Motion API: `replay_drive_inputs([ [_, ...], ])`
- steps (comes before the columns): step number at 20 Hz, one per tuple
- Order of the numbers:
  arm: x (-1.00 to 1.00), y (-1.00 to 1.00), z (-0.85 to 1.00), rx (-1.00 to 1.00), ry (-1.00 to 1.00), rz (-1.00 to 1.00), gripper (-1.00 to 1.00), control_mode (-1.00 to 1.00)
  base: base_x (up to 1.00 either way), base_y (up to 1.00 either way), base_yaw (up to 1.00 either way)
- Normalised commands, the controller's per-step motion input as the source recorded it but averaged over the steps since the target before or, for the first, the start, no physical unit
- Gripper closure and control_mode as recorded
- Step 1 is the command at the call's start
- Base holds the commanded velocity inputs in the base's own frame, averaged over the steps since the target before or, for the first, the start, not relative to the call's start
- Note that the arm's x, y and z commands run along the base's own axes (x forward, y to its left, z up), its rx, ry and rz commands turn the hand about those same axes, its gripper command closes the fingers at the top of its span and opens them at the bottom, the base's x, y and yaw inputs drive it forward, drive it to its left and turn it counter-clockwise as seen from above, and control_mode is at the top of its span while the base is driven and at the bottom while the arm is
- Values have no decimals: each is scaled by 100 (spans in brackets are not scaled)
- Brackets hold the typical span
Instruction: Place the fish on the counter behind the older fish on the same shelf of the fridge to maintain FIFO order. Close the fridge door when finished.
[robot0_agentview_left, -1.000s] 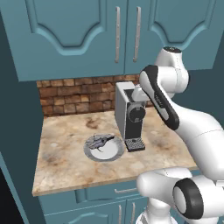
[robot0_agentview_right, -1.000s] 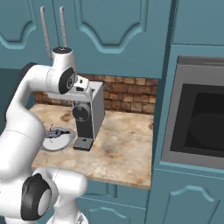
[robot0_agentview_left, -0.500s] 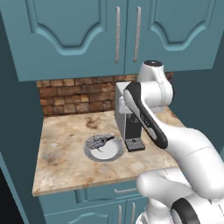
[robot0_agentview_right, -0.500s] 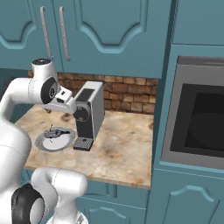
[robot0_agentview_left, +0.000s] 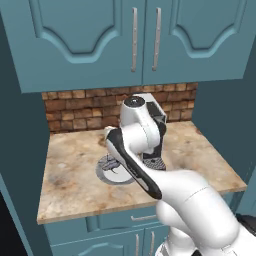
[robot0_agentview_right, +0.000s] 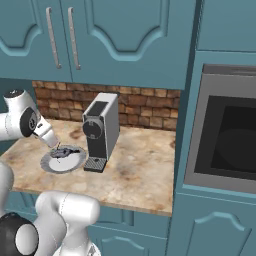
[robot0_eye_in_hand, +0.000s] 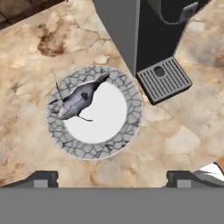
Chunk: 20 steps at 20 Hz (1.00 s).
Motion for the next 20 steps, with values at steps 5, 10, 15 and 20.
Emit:
replay_drive_inputs([
  [5,46,10,-11,11,11,-12,-100,-100,0,0,0],
  [10,66,-1,-20,11,14,-7,-100,-100,0,0,0],
  [15,52,-1,-53,6,4,-6,-100,-100,0,0,0],
  [20,21,0,-59,2,0,-9,-100,-100,0,0,0],
])
